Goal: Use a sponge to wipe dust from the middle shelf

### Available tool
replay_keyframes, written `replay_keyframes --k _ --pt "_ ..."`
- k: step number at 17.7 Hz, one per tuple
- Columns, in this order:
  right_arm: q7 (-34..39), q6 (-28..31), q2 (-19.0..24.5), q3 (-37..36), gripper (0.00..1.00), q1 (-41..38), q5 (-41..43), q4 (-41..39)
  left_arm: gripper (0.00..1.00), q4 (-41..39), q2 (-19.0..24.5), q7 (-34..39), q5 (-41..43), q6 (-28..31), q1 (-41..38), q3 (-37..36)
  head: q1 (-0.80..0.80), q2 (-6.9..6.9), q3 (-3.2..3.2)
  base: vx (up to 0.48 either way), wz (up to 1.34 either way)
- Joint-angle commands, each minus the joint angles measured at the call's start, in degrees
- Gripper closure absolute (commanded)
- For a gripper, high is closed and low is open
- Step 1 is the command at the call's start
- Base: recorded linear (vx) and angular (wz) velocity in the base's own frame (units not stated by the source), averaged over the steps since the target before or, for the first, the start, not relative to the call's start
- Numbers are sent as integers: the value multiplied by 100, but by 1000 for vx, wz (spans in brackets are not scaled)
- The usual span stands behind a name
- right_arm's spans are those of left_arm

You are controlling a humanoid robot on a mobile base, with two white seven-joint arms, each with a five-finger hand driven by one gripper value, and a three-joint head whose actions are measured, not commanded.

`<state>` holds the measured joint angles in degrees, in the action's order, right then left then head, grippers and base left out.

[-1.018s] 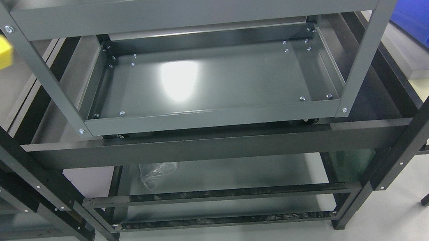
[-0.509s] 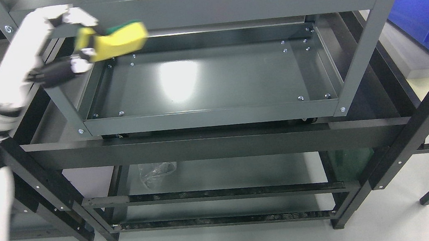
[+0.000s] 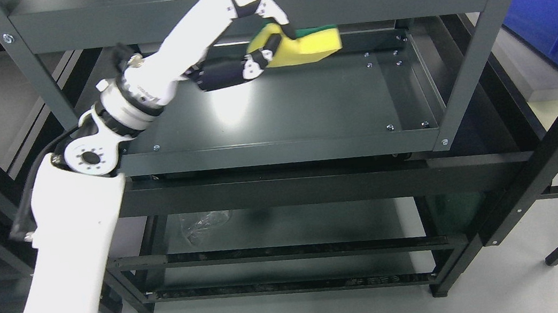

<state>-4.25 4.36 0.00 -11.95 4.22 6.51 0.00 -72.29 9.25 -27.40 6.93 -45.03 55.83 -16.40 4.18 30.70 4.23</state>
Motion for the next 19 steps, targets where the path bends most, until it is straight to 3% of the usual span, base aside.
replay_keyframes --k 1,11,19 --pt "3 3 -100 8 0 0 0 -100 97 971 -825 287 415 3 604 -1364 0 0 0 0 0" --pt "3 3 -100 -1 0 0 0 -100 96 857 -825 745 91 3 579 -1822 0 0 0 0 0" --pt "3 3 -100 -1 0 0 0 -100 97 804 -825 745 -358 3 -1160 -2895 0 0 0 0 0"
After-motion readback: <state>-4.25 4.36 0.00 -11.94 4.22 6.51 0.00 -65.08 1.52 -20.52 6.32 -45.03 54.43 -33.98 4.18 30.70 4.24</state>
